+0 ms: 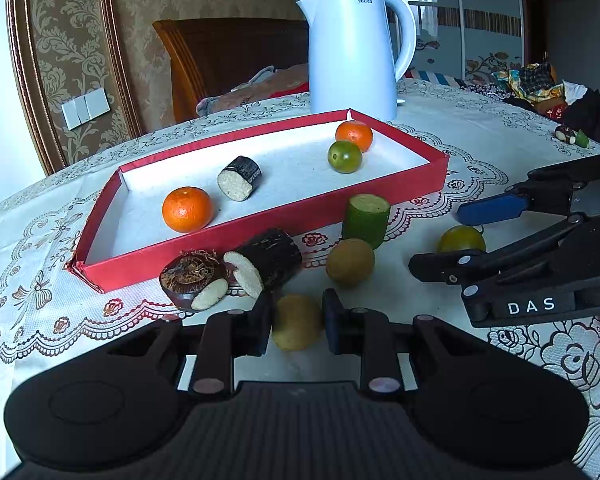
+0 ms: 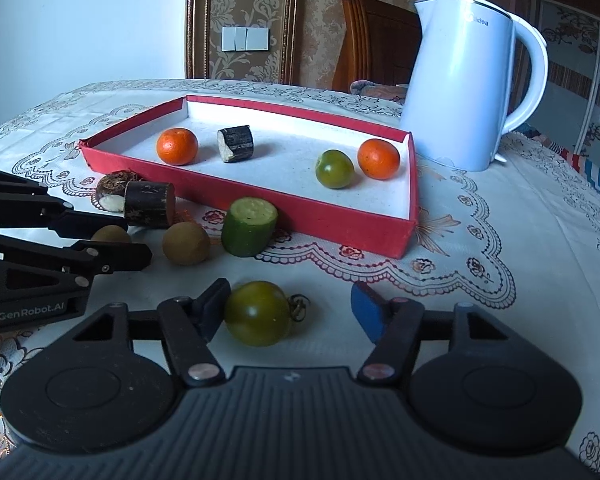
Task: Organize fruits
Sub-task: 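Close the right tool on the green tomato while the left tool grasps the kiwi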
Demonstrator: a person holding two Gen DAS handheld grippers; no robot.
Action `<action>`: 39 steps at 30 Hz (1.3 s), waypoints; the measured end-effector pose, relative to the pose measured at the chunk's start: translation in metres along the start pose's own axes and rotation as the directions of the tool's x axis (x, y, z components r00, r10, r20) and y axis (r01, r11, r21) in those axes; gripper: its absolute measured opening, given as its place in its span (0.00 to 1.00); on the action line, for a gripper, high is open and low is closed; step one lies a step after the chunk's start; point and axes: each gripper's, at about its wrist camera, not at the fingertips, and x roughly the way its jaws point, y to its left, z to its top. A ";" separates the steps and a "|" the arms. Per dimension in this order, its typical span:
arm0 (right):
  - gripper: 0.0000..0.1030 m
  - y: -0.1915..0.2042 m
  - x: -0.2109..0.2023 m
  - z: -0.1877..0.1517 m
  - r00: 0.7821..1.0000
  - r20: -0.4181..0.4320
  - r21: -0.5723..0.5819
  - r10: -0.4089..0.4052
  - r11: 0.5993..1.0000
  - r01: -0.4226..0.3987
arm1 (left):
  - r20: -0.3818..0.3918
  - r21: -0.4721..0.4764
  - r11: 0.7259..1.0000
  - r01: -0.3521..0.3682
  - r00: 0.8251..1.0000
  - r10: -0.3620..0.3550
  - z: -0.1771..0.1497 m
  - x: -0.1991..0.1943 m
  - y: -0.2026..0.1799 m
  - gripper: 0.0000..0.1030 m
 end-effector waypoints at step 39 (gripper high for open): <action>0.33 0.008 -0.010 -0.001 0.998 0.054 -0.042 -0.040 0.998 0.042 | 0.105 -0.062 0.998 0.015 0.994 -0.008 0.003 -0.019 0.009 0.25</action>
